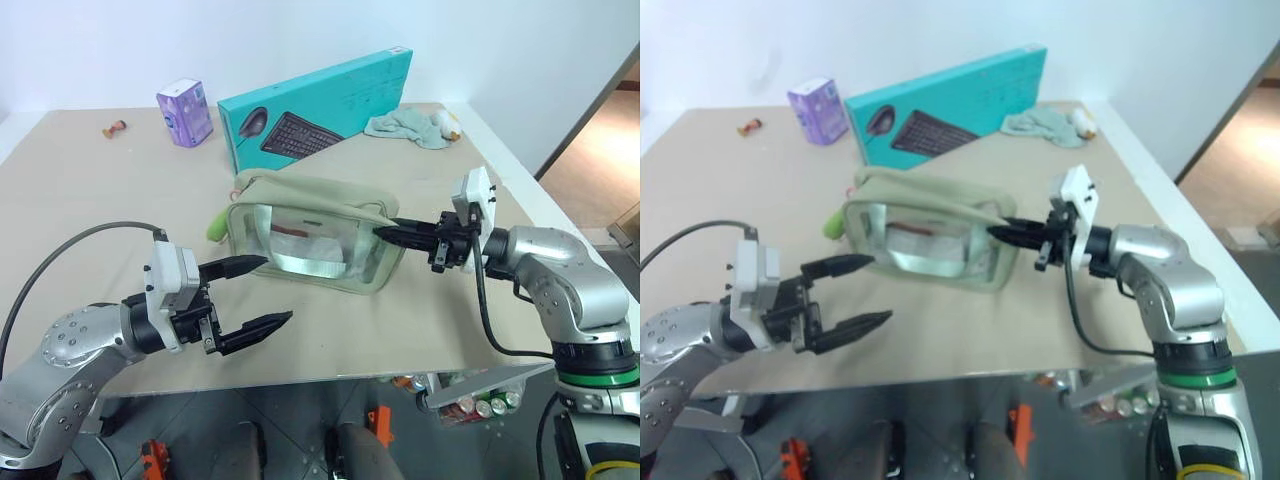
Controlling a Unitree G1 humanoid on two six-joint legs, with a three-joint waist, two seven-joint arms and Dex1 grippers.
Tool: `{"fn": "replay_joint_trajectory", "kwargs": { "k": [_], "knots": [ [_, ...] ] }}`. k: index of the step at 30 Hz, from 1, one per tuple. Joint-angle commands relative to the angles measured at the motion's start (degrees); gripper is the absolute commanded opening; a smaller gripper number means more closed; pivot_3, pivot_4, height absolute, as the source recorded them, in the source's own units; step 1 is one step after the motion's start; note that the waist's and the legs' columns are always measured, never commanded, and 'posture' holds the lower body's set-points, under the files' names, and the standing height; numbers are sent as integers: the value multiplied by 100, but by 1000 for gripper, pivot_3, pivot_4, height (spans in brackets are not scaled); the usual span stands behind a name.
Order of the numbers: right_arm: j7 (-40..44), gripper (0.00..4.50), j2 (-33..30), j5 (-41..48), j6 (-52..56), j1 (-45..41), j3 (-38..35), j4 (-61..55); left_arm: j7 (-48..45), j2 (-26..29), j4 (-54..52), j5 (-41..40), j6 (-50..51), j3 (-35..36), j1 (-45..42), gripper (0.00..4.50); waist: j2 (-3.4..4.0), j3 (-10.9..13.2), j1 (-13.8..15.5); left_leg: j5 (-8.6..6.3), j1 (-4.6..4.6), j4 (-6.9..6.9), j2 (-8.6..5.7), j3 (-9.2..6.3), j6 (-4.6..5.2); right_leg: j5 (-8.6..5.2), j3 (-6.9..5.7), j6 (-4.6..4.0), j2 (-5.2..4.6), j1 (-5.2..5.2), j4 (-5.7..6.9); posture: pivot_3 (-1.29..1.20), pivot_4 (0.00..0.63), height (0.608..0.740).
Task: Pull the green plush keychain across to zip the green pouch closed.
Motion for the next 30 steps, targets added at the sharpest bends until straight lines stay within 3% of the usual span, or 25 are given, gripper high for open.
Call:
{"fn": "replay_joint_trajectory", "kwargs": {
  "k": [1, 12, 19, 22, 26, 30],
  "knots": [
    [705, 37, -87, -426, -936, -815, 189, 1081, -35, -4, -68, 24, -55, -26, -57, 4500, 0, 0, -2, 0, 2, 1, 1, 4, 0, 0, 1, 0, 1, 0, 0, 0, 150, 740],
    [1260, 37, 319, -864, -1679, -1521, 494, 2059, 408, -144, -136, 102, -1, 193, 132, 4500, 0, 0, 0, -3, 0, -16, 3, 3, -1, 3, -3, 19, 4, -4, 0, 0, 150, 740],
    [1188, 37, 305, -874, -1657, -1344, 411, 1985, 1612, -354, 254, -326, 451, 1272, 253, 4500, 0, 0, -2, -3, 3, -13, 6, -1, 0, 7, -4, 16, 4, -3, 2, 0, 150, 740],
    [1176, 37, 293, -853, -1637, -1322, 393, 1937, 1674, -319, 497, -174, 350, 1740, 462, 4500, 0, 0, -3, -3, 4, -13, 8, 0, 0, 7, -3, 16, 5, -3, 2, 0, 150, 740],
    [1156, 37, 308, -887, -1692, -1331, 403, 1962, 1510, -247, 838, 360, 101, 1674, 584, 4500, 0, 0, 3, -3, 4, -14, 7, 5, -1, 3, -5, 8, 4, -3, 2, 0, 150, 740],
    [1120, 37, 352, -901, -1721, -1383, 414, 1988, 1457, -456, 1222, 561, -60, 1315, 150, 4500, 0, 0, 4, -3, 4, -12, 7, 11, -1, -1, -4, -11, 1, -4, 1, 0, 150, 740]
  ]
}}
